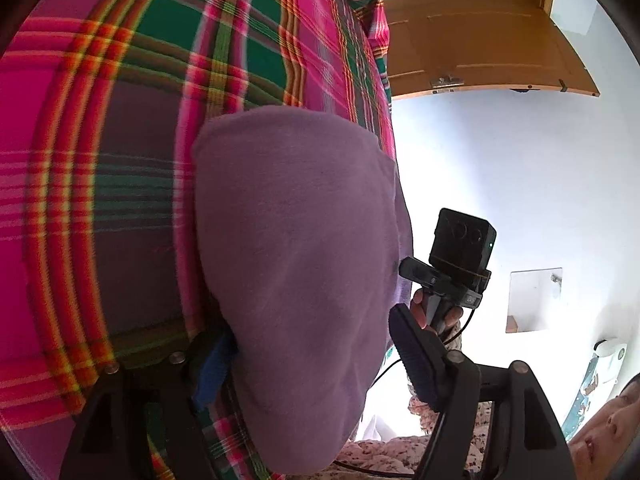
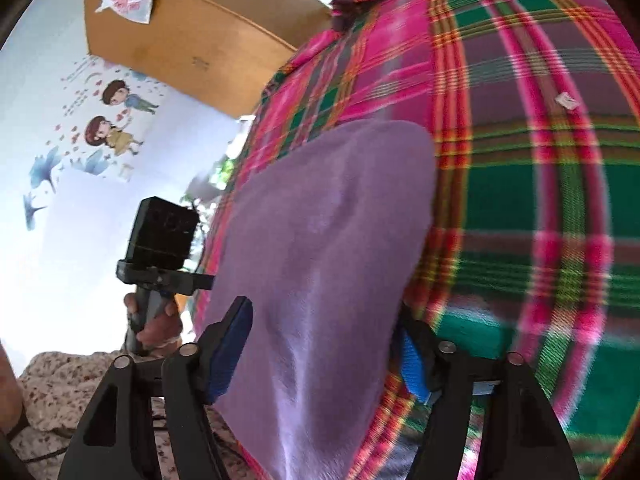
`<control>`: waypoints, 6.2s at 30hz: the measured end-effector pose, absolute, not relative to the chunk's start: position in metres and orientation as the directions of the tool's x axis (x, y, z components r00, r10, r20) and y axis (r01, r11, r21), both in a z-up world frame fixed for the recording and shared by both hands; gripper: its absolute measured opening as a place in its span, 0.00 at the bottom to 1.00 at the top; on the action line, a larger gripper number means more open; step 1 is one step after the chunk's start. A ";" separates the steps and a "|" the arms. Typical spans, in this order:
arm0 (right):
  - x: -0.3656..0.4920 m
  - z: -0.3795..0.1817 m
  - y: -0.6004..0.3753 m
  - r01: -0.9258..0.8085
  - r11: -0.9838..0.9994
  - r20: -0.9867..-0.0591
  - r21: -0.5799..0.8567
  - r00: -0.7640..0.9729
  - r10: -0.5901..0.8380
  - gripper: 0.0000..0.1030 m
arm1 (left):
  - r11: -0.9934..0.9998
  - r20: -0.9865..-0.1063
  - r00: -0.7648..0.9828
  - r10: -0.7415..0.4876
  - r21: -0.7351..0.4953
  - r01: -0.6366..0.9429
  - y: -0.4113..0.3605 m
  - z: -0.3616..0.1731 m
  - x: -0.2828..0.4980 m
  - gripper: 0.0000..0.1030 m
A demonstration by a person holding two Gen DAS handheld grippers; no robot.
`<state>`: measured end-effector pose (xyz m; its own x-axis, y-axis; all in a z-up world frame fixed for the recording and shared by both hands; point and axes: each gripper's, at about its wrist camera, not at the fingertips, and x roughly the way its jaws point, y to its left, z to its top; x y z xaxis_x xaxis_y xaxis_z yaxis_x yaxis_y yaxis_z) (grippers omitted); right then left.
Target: Fold clothes
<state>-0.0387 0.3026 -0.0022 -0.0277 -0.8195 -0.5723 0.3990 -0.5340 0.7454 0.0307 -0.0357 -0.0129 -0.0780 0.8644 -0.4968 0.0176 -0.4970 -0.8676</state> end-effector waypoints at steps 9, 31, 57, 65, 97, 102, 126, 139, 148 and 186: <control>-0.037 -0.002 0.296 0.404 -0.528 -0.569 0.747 -0.021 -0.822 0.68 | -0.489 -0.490 -0.058 0.870 -0.872 0.028 -0.029 -0.016 0.032 0.73; -0.028 -0.002 0.296 0.392 -0.613 -0.623 0.687 -0.118 -0.773 0.36 | -0.468 -0.481 -0.120 0.868 -0.875 0.122 -0.061 -0.028 0.030 0.37; -0.014 0.021 0.271 0.348 -0.711 -0.666 0.611 -0.258 -0.700 0.23 | -0.481 -0.494 -0.205 0.845 -0.869 0.112 -0.042 -0.015 0.016 0.35; -0.031 0.025 0.241 0.355 -0.673 -0.631 0.649 -0.244 -0.737 0.22 | -0.481 -0.494 -0.280 0.823 -0.869 0.119 -0.070 -0.006 0.003 0.35; -0.115 0.021 0.115 0.398 -0.626 -0.598 0.670 -0.211 -0.773 0.22 | -0.516 -0.534 -0.476 0.699 -0.837 0.181 -0.193 -0.001 -0.067 0.35; -0.127 0.022 0.102 0.403 -0.621 -0.589 0.672 -0.218 -0.779 0.22 | -0.523 -0.542 -0.497 0.678 -0.830 0.193 -0.207 -0.002 -0.080 0.35; -0.157 0.005 0.070 0.383 -0.695 -0.624 0.608 -0.310 -0.717 0.25 | -0.516 -0.551 -0.526 0.649 -0.826 0.228 -0.252 -0.014 -0.102 0.36; -0.153 0.003 0.074 0.360 -0.731 -0.653 0.580 -0.331 -0.681 0.36 | -0.513 -0.555 -0.543 0.630 -0.822 0.245 -0.251 -0.012 -0.094 0.37; -0.134 0.011 0.080 0.384 -0.776 -0.683 0.499 -0.377 -0.626 0.36 | -0.538 -0.587 -0.564 0.581 -0.797 0.276 -0.255 -0.010 -0.065 0.37; 0.008 0.017 0.077 0.431 -0.895 -0.756 0.116 -0.546 -0.361 0.43 | -0.868 -0.766 -0.593 0.248 -0.447 0.215 -0.153 0.017 0.031 0.39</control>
